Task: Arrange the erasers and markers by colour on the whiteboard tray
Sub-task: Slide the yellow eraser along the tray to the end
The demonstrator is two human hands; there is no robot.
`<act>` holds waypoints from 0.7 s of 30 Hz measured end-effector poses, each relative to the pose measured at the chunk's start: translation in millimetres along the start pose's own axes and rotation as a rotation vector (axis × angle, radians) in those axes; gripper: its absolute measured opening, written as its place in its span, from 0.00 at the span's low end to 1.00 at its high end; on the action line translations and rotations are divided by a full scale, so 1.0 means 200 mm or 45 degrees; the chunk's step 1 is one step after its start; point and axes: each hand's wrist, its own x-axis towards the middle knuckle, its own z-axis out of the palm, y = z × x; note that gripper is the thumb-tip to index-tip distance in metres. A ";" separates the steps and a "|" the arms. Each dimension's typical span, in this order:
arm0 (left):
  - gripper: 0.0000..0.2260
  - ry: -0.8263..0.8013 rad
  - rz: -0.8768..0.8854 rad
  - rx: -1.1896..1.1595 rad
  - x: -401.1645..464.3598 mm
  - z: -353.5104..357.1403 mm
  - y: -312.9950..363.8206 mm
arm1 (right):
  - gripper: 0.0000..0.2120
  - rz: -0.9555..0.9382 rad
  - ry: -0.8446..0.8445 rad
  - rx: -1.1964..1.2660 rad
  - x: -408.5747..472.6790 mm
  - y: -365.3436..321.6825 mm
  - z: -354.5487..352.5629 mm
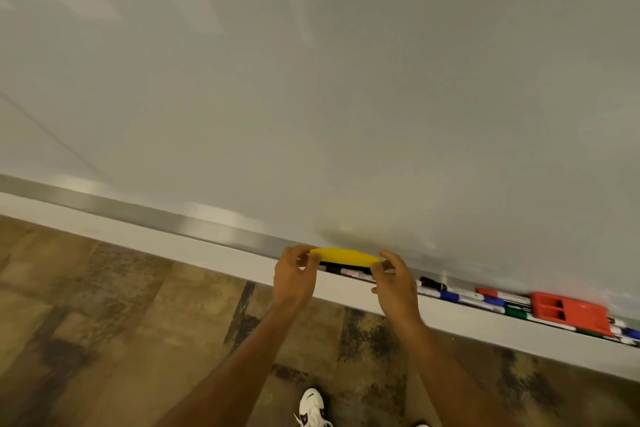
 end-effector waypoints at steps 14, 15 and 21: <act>0.09 0.174 -0.062 -0.019 0.33 -0.44 -0.29 | 0.12 -0.170 -0.369 -0.230 0.06 -0.07 0.60; 0.08 0.186 -0.073 -0.011 0.36 -0.46 -0.31 | 0.13 -0.158 -0.406 -0.252 0.07 -0.07 0.63; 0.10 0.245 -0.157 0.066 0.52 -0.57 -0.45 | 0.19 -0.147 -0.592 -0.397 0.11 -0.10 0.84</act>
